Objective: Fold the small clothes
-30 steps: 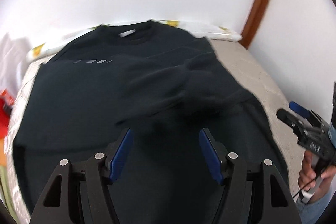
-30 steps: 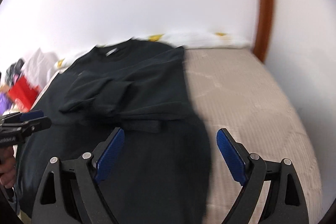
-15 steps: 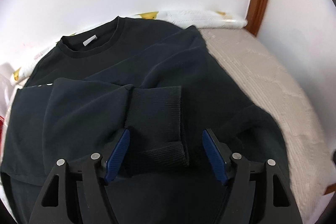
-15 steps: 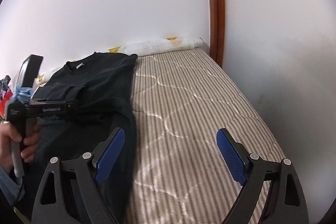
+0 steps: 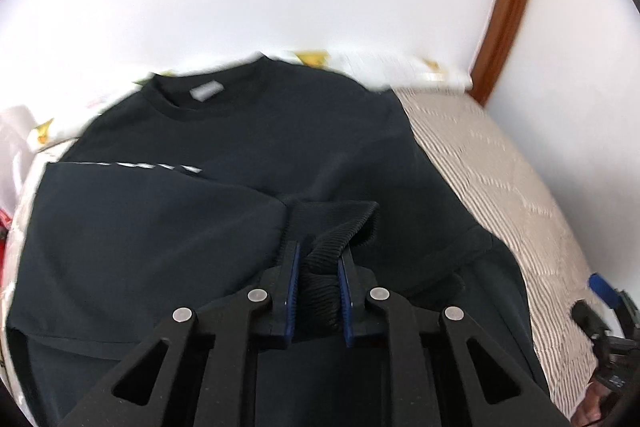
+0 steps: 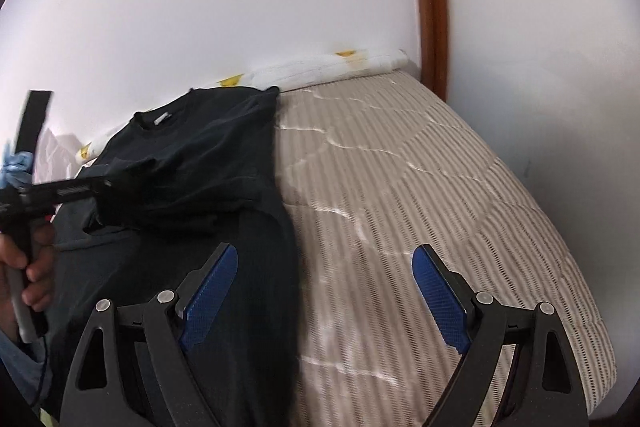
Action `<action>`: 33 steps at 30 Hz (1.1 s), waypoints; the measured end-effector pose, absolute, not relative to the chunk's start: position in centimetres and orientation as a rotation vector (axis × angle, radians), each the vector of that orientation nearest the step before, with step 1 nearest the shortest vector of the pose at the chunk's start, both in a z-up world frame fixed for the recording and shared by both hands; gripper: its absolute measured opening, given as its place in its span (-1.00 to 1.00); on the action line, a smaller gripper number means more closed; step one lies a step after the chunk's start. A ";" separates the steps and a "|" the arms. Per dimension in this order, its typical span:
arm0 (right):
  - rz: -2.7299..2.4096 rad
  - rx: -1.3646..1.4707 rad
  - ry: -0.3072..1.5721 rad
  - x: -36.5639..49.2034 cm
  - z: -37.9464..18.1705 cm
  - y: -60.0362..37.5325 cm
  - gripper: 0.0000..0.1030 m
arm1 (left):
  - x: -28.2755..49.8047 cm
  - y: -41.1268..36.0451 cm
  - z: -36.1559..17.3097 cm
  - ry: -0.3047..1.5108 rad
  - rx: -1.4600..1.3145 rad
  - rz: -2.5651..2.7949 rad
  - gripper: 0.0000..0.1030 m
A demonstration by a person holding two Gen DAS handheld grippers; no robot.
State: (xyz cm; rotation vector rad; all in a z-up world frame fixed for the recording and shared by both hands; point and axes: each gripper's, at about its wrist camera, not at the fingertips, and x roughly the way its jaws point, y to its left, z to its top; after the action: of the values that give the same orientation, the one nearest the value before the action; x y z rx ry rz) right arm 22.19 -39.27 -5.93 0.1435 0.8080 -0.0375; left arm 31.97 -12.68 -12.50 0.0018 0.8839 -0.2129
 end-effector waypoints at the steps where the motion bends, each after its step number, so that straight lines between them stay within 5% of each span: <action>1: -0.031 0.140 0.809 22.5 -5.8 -38.6 0.72 | 31.5 -11.2 -11.7 0.863 -0.013 -0.205 -0.69; 12: 0.063 0.047 0.825 26.4 -4.4 -29.0 0.72 | 30.2 5.3 -8.5 0.777 -0.175 -0.046 -0.75; 24: 0.057 -0.052 0.871 30.0 -5.5 -23.1 0.72 | 28.4 18.1 -15.2 0.898 -0.375 0.104 -0.86; 29: 0.052 -0.093 0.885 30.4 -6.3 -22.5 0.72 | 28.0 18.4 -16.6 0.888 -0.417 0.046 -0.27; 33: 0.041 -0.098 0.907 30.2 -7.2 -22.5 0.72 | 29.3 17.8 -17.3 0.899 -0.426 0.002 -0.23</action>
State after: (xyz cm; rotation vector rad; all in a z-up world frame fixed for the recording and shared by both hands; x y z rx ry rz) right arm 30.22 -22.55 -7.16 -0.0976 0.9067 0.0413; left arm 29.33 17.78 -17.34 -0.4260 0.8989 0.0017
